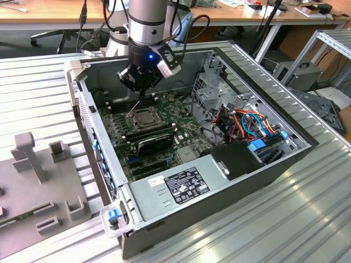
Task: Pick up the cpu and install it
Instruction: 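Install the first cpu locking lever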
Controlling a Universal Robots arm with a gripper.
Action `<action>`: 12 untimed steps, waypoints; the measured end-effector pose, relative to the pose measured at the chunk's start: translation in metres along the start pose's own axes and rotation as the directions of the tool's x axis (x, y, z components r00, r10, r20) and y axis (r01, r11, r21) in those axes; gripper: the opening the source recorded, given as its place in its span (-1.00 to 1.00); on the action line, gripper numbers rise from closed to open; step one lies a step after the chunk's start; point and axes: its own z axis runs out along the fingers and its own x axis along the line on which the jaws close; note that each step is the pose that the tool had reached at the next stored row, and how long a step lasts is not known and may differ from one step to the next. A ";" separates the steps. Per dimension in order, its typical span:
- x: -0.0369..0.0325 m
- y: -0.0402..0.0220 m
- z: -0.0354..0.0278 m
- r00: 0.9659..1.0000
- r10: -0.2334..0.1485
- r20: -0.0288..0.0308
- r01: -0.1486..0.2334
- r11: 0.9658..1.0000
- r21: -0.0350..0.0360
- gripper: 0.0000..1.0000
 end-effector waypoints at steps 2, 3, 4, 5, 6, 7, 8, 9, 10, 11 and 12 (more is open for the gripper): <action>0.0000 0.0000 0.0000 1.000 0.000 0.000 0.000 1.000 0.000 -0.79; -0.0001 0.0001 -0.0006 1.000 0.000 0.000 0.000 1.000 0.000 -0.79; -0.0001 0.0000 -0.0011 1.000 0.000 0.000 0.000 1.000 -0.001 -0.79; 0.0000 0.0000 -0.0017 1.000 0.000 0.000 0.000 1.000 -0.001 -0.79; 0.0000 0.0000 -0.0022 1.000 0.000 0.000 0.000 1.000 -0.001 -0.79; 0.0000 0.0000 -0.0025 1.000 0.000 0.000 0.000 1.000 -0.002 -0.79; 0.0001 0.0000 -0.0029 1.000 0.000 0.000 0.000 1.000 -0.002 -0.79; 0.0004 0.0000 -0.0033 1.000 0.000 0.001 0.000 1.000 -0.003 -0.79; 0.0016 0.0000 -0.0040 1.000 0.000 0.001 0.000 1.000 -0.004 -0.79; 0.0030 0.0000 -0.0044 1.000 0.000 0.002 0.000 1.000 -0.004 -0.79; 0.0046 -0.0001 -0.0047 1.000 0.000 0.003 0.000 1.000 -0.004 -0.79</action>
